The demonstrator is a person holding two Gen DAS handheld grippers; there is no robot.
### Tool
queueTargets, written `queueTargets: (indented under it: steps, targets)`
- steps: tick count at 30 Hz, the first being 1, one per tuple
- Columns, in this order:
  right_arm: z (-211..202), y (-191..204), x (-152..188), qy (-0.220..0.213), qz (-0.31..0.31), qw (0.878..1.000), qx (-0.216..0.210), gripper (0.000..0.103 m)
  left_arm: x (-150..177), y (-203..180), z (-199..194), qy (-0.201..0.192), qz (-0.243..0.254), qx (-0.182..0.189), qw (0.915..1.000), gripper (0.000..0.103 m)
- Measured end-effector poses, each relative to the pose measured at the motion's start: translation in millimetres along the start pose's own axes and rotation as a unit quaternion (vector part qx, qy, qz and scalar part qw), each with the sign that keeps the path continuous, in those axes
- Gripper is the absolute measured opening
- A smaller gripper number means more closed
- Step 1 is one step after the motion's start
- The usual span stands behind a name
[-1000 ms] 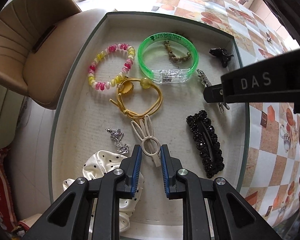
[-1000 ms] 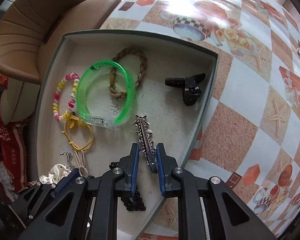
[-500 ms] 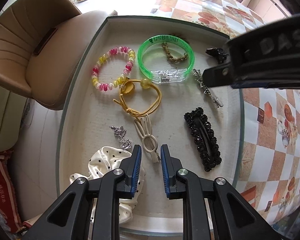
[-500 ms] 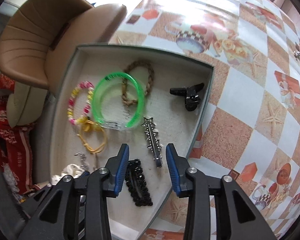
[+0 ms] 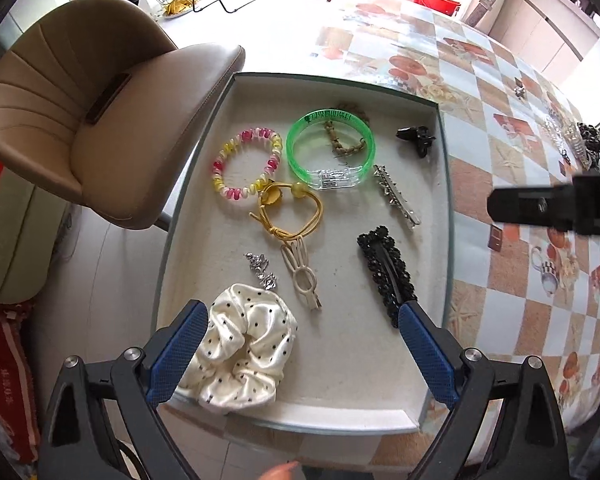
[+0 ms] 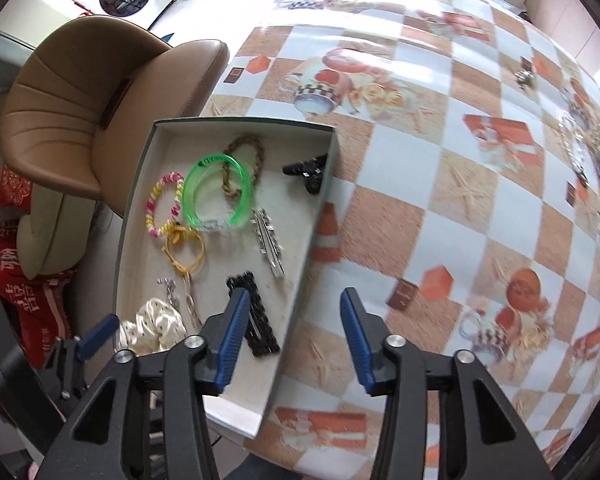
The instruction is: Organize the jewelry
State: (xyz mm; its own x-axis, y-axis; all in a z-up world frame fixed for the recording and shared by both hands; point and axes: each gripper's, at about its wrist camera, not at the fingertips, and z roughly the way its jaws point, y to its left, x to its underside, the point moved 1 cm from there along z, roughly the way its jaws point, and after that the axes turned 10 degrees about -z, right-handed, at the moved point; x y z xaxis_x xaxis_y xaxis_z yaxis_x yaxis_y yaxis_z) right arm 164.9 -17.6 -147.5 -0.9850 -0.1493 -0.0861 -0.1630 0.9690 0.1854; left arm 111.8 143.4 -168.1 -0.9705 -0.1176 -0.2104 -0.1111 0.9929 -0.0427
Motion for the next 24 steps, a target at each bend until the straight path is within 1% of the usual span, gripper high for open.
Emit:
queueTargets:
  steps: [1,3,8,9,12,14,16,18,19,20,23,24]
  targets:
    - [-1,0,4,0.001,0.001,1.000,-0.001,0.058,4,1,-4,-0.001,0.000,-0.002,1.0000,0.098]
    - [-7,-1,14,0.003,0.001,1.000,0.000,0.063,6,1,-12,-0.002,-0.001,-0.004,1.0000,0.103]
    - [-21,5,31,0.002,-0.007,1.000,0.008,0.075,10,6,-33,-0.009,-0.005,-0.006,0.9999,0.103]
    - [-26,7,34,0.000,-0.012,1.000,0.013,0.081,11,7,-39,-0.012,-0.004,-0.012,0.9999,0.103]
    - [-38,15,37,-0.010,-0.029,0.999,0.035,0.082,12,9,-53,-0.023,-0.004,-0.015,0.9996,0.103]
    - [-50,21,38,-0.022,-0.041,0.998,0.052,0.083,13,11,-63,-0.030,-0.007,-0.020,0.9993,0.103]
    - [-59,25,38,-0.033,-0.049,0.997,0.059,0.086,14,13,-73,-0.035,-0.011,-0.022,0.9991,0.103]
    - [-71,28,37,-0.052,-0.052,0.995,0.065,0.087,15,16,-83,-0.036,-0.016,-0.019,0.9990,0.103]
    - [-76,29,37,-0.061,-0.053,0.994,0.068,0.098,15,17,-87,-0.038,-0.019,-0.020,0.9989,0.103]
    - [-80,30,37,-0.066,-0.053,0.994,0.071,0.103,15,19,-92,-0.040,-0.022,-0.021,0.9987,0.103]
    - [-94,34,40,-0.085,-0.056,0.991,0.086,0.103,15,24,-104,-0.047,-0.032,-0.021,0.9982,0.103]
    - [-97,36,38,-0.089,-0.059,0.991,0.085,0.103,15,26,-108,-0.049,-0.036,-0.019,0.9979,0.103]
